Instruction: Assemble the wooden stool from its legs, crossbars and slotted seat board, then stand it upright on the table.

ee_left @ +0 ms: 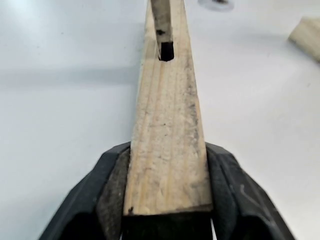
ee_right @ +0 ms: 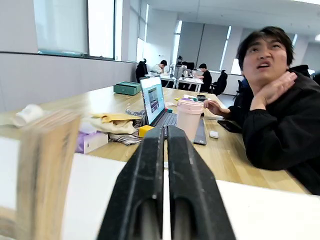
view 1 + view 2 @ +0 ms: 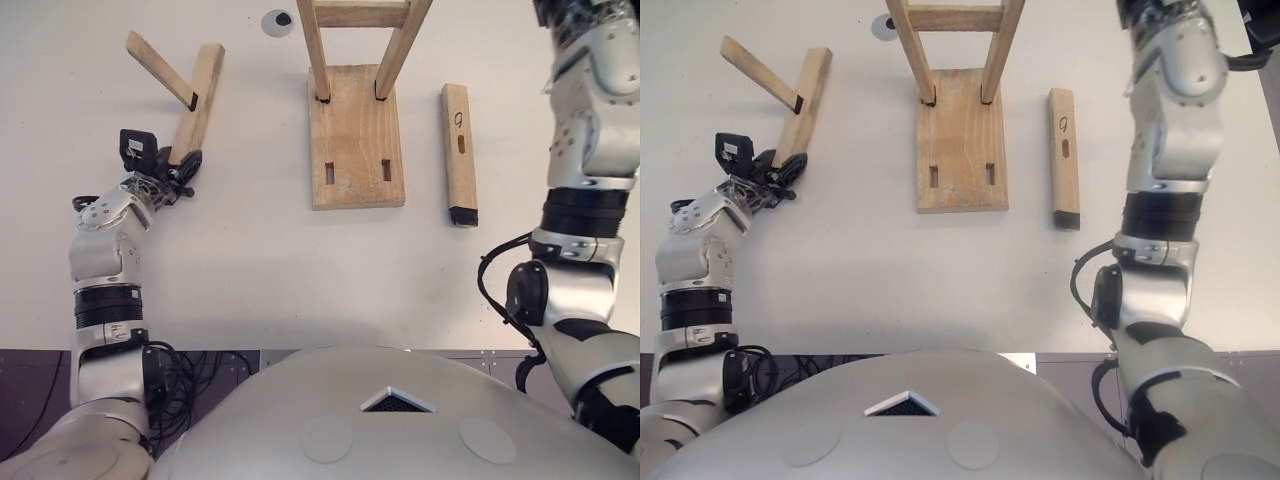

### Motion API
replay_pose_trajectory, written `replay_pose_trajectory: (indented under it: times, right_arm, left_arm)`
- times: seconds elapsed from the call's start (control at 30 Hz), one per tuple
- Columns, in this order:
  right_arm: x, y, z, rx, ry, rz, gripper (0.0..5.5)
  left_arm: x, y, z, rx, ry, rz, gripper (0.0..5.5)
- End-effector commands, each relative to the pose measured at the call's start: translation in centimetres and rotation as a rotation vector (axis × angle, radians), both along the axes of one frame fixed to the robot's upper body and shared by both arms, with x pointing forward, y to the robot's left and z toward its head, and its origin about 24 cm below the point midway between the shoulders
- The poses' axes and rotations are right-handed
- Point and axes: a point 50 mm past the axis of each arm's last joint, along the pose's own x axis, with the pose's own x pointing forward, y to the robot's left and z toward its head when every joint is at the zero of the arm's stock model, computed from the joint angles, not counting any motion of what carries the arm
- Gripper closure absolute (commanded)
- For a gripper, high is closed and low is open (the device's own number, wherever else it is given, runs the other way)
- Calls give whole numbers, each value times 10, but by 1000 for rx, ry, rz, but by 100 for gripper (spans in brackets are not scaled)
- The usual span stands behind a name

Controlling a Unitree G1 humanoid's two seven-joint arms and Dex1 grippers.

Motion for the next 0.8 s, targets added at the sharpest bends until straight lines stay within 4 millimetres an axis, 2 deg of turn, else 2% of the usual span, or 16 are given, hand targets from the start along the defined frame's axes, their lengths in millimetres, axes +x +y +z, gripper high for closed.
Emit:
replay_pose_trajectory:
  times: [0.03,0.13,0.2,0.27,0.33,0.4,0.47,0.6,0.7,0.8]
  right_arm:
    - [7,-7,29,112,-23,141,465]
    - [7,-3,61,158,-43,393,416]
    - [-2,2,81,188,-55,625,367]
    - [-10,3,96,224,-60,779,334]
    - [-12,3,114,307,-71,889,295]
    - [-10,6,129,398,-62,952,260]
    - [-11,9,134,470,-26,1036,228]
    - [-21,-1,144,616,-14,1188,170]
    - [-37,-7,150,652,-19,1354,169]
    - [-45,-7,149,646,-4,1431,169]
  left_arm:
    - [38,-18,88,-95,-312,-57,351]
    - [54,-38,169,-183,-482,-181,351]
    - [56,-56,222,-239,-536,-328,351]
    - [51,-77,256,-256,-557,-471,351]
    - [45,-109,280,-320,-571,-639,351]
    - [39,-140,288,-390,-569,-788,351]
    - [34,-156,284,-430,-568,-871,351]
    - [24,-168,269,-464,-562,-958,351]
    - [21,-170,255,-465,-530,-977,351]
    - [19,-172,245,-467,-501,-993,351]
